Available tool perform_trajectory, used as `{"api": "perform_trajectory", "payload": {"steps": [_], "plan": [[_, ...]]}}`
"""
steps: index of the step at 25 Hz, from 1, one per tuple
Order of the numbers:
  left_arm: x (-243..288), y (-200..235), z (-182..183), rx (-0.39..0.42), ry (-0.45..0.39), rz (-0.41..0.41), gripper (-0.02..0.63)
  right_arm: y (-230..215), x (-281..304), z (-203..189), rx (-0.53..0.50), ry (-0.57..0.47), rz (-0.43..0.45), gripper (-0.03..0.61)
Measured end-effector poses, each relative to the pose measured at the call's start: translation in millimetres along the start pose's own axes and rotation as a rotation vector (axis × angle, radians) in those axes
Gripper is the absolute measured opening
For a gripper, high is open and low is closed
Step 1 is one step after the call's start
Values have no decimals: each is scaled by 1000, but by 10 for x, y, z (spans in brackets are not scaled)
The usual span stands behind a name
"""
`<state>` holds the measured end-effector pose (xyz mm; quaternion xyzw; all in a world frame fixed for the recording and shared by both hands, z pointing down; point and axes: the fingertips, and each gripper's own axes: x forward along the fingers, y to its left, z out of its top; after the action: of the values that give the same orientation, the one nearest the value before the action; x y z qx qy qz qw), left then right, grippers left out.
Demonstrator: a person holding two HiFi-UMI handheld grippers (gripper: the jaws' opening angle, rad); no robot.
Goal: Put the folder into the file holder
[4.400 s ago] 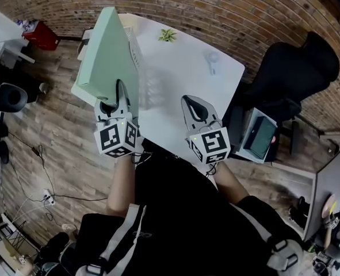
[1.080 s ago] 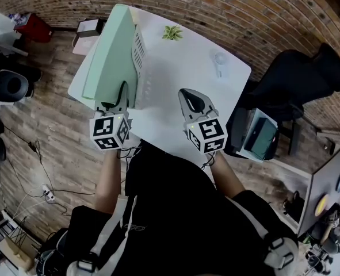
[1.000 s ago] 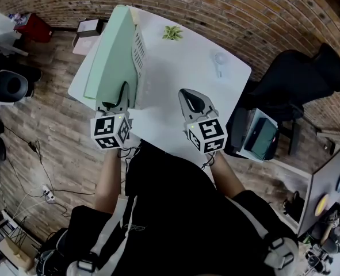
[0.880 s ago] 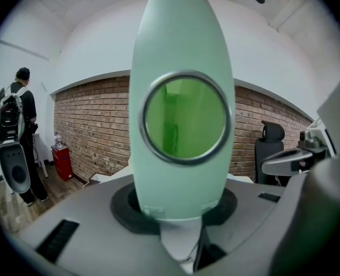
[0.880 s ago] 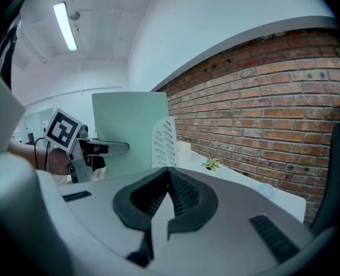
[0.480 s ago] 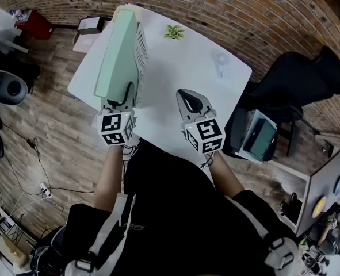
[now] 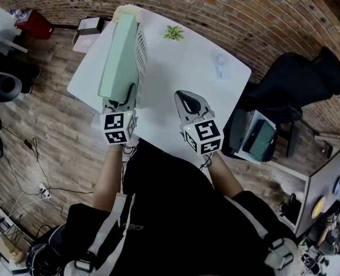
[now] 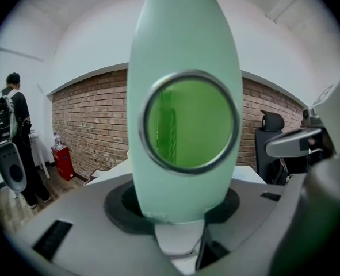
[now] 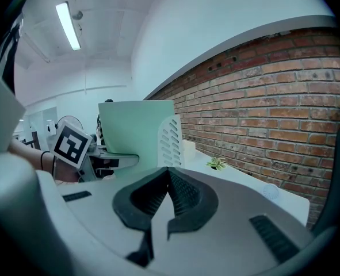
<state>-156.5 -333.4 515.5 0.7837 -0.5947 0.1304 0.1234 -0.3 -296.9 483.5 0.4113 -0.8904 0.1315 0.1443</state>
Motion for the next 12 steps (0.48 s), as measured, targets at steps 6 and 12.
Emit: {"api": "perform_trajectory", "payload": {"steps": [6,12], "plan": [[19,-19,-48,-2,13,9,170,-27,-19,-29,2,1,-3,8],[27,-16,-58,-9,20,9,176,-30,-23,-20,2,2,-6,8]]}}
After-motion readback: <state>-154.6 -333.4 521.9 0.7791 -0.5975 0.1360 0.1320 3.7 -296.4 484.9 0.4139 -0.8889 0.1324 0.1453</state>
